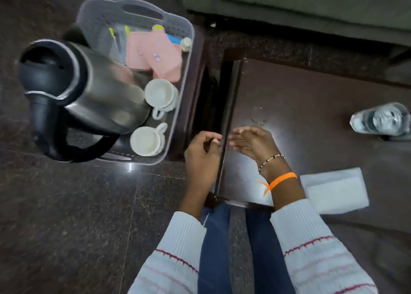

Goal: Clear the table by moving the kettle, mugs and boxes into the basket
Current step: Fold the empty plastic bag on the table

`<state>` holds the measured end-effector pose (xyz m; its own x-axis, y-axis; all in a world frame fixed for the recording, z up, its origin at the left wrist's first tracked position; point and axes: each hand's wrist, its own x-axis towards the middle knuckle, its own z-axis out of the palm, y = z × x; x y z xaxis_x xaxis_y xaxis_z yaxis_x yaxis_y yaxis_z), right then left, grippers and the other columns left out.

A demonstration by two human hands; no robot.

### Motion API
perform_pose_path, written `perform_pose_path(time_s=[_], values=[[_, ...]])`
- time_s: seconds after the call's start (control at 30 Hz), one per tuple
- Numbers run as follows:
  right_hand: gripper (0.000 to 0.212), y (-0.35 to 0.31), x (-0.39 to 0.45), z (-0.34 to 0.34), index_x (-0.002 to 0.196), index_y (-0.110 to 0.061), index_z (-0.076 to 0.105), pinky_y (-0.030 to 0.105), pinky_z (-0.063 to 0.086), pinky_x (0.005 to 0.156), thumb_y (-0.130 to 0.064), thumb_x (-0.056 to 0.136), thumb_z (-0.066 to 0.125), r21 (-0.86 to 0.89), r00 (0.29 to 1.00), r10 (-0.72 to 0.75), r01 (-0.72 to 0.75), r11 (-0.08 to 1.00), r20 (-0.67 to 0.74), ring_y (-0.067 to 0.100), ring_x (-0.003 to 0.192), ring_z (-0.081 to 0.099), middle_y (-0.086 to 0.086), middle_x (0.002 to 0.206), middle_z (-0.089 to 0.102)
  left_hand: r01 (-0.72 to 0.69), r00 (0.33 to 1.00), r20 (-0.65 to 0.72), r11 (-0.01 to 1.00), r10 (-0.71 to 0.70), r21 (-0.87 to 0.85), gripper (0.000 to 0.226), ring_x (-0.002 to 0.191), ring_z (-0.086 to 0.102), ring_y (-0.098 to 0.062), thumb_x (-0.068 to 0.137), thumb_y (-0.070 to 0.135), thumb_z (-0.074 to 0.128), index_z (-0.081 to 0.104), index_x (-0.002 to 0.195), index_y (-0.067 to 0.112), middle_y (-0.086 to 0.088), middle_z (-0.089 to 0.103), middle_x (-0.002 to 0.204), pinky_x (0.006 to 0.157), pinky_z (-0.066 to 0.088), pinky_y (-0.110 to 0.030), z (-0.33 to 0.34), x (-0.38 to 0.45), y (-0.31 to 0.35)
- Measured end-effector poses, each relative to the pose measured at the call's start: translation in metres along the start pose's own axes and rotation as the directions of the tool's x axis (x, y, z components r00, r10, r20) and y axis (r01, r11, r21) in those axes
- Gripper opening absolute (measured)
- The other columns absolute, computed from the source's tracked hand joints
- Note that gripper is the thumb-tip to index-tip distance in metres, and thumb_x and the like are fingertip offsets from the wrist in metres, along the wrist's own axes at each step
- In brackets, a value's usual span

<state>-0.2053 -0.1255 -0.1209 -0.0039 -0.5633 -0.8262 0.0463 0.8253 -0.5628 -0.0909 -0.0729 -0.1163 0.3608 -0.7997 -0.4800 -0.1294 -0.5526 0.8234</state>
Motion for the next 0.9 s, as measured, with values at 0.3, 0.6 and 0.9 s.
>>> perform_pose_path(time_s=[0.3, 0.6, 0.9], values=[[0.04, 0.09, 0.009, -0.179, 0.112, -0.01, 0.061, 0.038, 0.045, 0.095, 0.007, 0.078, 0.048, -0.865, 0.939, -0.262, -0.068, 0.496, -0.224, 0.036, 0.113, 0.05, 0.015, 0.12, 0.058, 0.01, 0.923, 0.367, 0.962, -0.114, 0.274, 0.021, 0.072, 0.06, -0.02, 0.086, 0.0, 0.052, 0.065, 0.083, 0.017, -0.003, 0.064, 0.077, 0.078, 0.05, -0.033, 0.108, -0.058, -0.031], [0.057, 0.123, 0.034, -0.263, 0.131, -0.013, 0.041, 0.047, 0.025, 0.11, 0.005, 0.077, 0.046, -0.987, 0.931, -0.348, 0.062, -0.147, 0.11, 0.037, 0.128, 0.035, 0.013, 0.137, 0.043, 0.028, 0.897, 0.395, 0.919, -0.196, 0.394, 0.017, 0.078, 0.062, -0.019, 0.088, 0.003, 0.052, 0.066, 0.088, 0.014, -0.002, 0.065, 0.083, 0.078, 0.048, -0.025, 0.179, -0.09, -0.039], [0.017, 0.075, 0.042, -0.261, 0.098, -0.017, 0.061, 0.044, 0.014, 0.115, -0.012, 0.082, 0.06, -0.978, 0.967, -0.172, 0.202, 0.059, 0.19, 0.025, 0.116, 0.052, 0.003, 0.113, 0.063, 0.104, 0.929, 0.296, 0.922, -0.224, 0.372, 0.046, 0.099, 0.053, -0.007, 0.078, 0.011, 0.071, 0.052, 0.12, 0.019, 0.003, 0.055, 0.113, 0.09, 0.045, -0.023, 0.191, -0.091, -0.031]])
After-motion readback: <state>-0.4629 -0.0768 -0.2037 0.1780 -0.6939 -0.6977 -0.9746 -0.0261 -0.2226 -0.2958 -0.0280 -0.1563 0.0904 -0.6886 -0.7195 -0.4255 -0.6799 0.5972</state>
